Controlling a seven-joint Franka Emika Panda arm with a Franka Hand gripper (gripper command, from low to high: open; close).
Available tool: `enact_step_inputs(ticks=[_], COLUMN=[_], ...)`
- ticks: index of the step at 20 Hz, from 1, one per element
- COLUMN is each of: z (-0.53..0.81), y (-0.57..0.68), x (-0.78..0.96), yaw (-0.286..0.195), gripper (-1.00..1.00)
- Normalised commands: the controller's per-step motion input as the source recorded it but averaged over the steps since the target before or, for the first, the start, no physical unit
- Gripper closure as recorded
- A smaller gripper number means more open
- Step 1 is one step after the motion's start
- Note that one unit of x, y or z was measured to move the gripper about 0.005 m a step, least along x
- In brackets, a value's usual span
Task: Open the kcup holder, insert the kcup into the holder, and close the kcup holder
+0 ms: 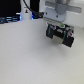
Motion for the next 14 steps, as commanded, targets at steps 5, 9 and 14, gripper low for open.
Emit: enact_step_inputs(ticks=[5, 9, 14], z=[-0.15, -0.17, -0.1], y=[0.21, 0.13, 0.24], x=[0.19, -0.02, -0.22], yaw=[0.231, 0.245, 0.201], gripper=[-1.0, -1.0, -1.0])
